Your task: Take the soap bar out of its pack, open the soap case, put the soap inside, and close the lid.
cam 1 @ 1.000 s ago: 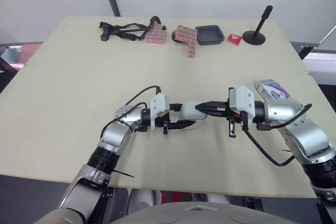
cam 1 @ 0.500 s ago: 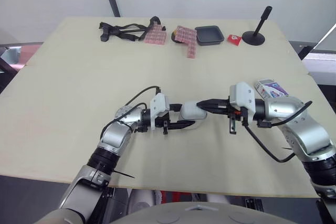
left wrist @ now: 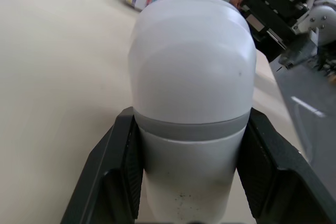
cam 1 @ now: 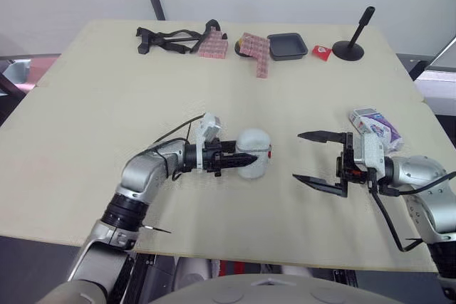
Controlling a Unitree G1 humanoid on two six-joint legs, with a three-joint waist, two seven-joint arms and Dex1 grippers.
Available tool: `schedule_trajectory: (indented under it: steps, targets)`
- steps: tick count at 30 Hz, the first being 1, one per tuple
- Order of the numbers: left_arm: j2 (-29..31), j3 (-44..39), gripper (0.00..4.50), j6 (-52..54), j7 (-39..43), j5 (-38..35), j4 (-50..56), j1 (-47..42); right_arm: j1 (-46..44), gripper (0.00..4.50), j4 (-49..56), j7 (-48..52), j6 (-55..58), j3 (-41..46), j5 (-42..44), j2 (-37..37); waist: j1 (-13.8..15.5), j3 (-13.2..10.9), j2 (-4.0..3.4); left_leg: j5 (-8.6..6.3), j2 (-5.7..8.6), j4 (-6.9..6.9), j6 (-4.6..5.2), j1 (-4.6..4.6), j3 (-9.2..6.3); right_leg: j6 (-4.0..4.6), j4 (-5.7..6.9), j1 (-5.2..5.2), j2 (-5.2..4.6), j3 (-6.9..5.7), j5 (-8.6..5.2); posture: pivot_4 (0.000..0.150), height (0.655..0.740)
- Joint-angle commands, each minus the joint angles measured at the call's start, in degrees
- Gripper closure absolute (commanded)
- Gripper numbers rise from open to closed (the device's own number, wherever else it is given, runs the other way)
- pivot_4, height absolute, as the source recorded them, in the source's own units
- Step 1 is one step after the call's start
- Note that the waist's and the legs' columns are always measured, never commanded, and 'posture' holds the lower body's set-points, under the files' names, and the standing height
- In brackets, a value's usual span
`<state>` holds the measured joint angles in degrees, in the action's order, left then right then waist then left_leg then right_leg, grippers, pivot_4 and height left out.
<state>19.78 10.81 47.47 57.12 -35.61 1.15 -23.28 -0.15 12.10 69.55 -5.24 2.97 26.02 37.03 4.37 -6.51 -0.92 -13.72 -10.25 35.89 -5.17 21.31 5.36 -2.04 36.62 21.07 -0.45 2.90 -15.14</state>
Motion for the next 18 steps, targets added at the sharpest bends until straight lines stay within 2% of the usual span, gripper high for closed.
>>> schedule_trajectory:
  steps: [1, 6, 10, 18]
  targets:
    - [0.78, -3.68, 2.61, 13.95, -3.67, -6.88, 2.62, -2.3, 0.52, 0.02, 0.36, 1.04, -2.65, -0.4, -0.16, -0.18, -0.03, 0.0, 0.0, 0.0, 0.0, 0.0, 0.0, 0.01, 0.0, 0.0, -0.02, 0.0, 0.01, 0.0, 0.0, 0.15, 0.74]
    - [-1.62, -7.89, 2.61, 27.54, -11.4, -10.45, -0.19, -4.12, 0.85, 0.02, -0.27, 0.94, -3.36, -1.14, -0.58, -0.4, 0.22, 0.0, 0.0, 0.0, 0.02, -0.01, 0.0, 0.07, -0.02, 0.0, -0.01, -0.04, 0.01, -0.02, 0.0, 0.15, 0.74]
    - [-4.96, -11.56, 2.61, 34.97, -18.07, -10.2, -4.07, -5.82, 0.96, 0.02, -0.4, 0.43, -3.16, -1.39, -0.54, -0.32, 0.29, 0.0, 0.01, -0.01, 0.06, -0.01, 0.01, 0.06, -0.09, -0.01, -0.13, -0.17, -0.02, -0.1, 0.01, 0.15, 0.74]
    - [-2.92, -5.48, 2.61, 31.81, -17.53, -5.96, -6.43, -6.88, 1.02, 0.02, -0.67, -0.59, -1.34, -1.42, 0.63, -0.83, 0.34, 0.0, 0.01, -0.01, 0.1, -0.07, 0.01, -0.16, -0.21, -0.01, -0.44, -0.52, -0.08, -0.23, 0.01, 0.15, 0.74]
